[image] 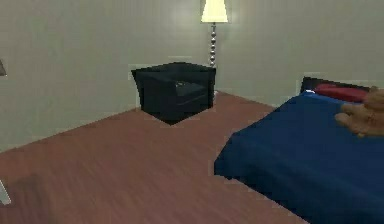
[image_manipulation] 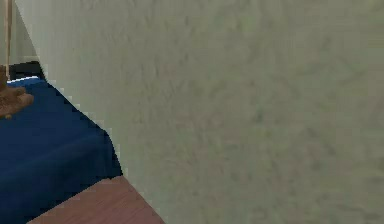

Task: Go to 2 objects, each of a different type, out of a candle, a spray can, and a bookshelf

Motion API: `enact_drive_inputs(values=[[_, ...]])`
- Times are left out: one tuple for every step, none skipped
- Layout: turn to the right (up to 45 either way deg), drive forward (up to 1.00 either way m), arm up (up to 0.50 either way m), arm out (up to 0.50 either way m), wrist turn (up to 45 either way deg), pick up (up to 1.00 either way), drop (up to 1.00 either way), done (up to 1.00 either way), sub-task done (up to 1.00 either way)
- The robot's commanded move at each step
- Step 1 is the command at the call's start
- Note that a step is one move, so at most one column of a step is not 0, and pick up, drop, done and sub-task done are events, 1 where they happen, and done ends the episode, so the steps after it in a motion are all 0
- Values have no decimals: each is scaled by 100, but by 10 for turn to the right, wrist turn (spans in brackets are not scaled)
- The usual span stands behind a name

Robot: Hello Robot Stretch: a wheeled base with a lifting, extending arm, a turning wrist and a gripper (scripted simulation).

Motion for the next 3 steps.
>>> enact_drive_inputs(values=[[0,15,0,0,0,0,0,0,0],[-210,0,0,0,0,0,0,0,0],[0,100,0,0,0,0,0,0,0]])
